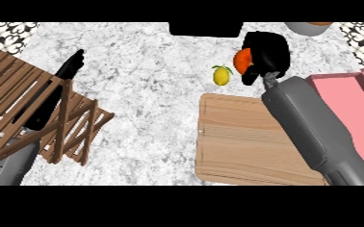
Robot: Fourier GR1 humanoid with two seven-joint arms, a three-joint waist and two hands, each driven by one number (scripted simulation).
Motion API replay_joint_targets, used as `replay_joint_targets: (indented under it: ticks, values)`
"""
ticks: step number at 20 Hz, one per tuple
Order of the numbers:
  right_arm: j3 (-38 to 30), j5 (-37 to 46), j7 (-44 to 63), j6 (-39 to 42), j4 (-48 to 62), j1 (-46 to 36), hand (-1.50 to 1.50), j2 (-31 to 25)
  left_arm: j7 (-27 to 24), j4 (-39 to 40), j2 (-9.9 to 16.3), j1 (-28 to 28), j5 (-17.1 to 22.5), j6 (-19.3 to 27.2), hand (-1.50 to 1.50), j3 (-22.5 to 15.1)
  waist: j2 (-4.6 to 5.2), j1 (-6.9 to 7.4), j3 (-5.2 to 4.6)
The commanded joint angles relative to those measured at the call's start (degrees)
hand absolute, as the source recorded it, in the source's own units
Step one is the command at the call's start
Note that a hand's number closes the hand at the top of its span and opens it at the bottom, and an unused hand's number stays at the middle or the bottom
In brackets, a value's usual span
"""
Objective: Pick the squash from the cutting board and place it in the cardboard box
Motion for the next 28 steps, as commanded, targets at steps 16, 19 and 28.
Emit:
replay_joint_targets:
  ticks: [16, 19, 28]
  values:
    - [-19.1, 4.1, 15.5, -14.6, -0.4, -3.8, 1.50, -10.1, 0.2, -6.0, -5.3, 2.3, 0.0, 0.2, 0.00, -1.8, -0.94, -3.20, 0.61]
    - [-22.4, 2.1, 12.8, -13.0, 2.2, -4.0, 1.50, -14.1, 1.8, -6.7, -5.1, 1.1, 0.1, -0.1, 0.00, -1.2, -0.78, -2.88, 0.62]
    - [-27.2, -8.3, 6.0, 5.7, 8.5, 0.6, 1.50, -20.4, -0.6, -5.0, -6.1, 2.1, -1.8, 0.3, 0.00, -1.6, -0.87, -3.89, 0.58]
